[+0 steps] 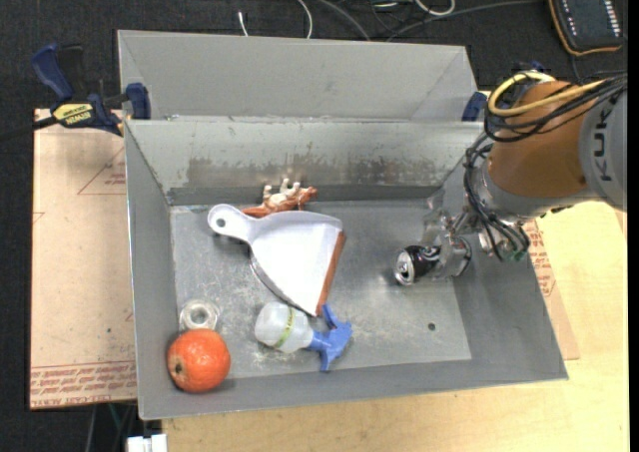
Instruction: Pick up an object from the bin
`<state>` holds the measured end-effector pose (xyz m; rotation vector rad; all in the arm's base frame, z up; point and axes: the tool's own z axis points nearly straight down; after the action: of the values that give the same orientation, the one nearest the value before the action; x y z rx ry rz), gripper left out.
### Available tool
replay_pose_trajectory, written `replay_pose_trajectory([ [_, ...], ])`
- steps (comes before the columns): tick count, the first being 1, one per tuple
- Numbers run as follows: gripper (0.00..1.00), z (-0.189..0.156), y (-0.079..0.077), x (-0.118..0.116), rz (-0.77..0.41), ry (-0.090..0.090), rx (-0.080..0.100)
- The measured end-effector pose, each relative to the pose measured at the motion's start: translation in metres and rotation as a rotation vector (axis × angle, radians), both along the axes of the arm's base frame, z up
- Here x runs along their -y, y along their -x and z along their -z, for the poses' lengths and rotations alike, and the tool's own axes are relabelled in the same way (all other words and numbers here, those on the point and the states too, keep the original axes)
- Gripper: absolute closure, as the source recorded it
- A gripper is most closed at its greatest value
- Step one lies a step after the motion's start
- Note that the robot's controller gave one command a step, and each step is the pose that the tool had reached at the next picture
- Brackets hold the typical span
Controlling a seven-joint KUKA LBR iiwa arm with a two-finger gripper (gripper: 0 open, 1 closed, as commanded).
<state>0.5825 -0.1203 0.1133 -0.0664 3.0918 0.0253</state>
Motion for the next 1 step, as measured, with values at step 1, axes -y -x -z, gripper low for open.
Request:
replay_pose_trajectory([
  [1, 1.0, -0.0036, -0.0004, -0.0004, -0.001, 0.0, 0.002],
])
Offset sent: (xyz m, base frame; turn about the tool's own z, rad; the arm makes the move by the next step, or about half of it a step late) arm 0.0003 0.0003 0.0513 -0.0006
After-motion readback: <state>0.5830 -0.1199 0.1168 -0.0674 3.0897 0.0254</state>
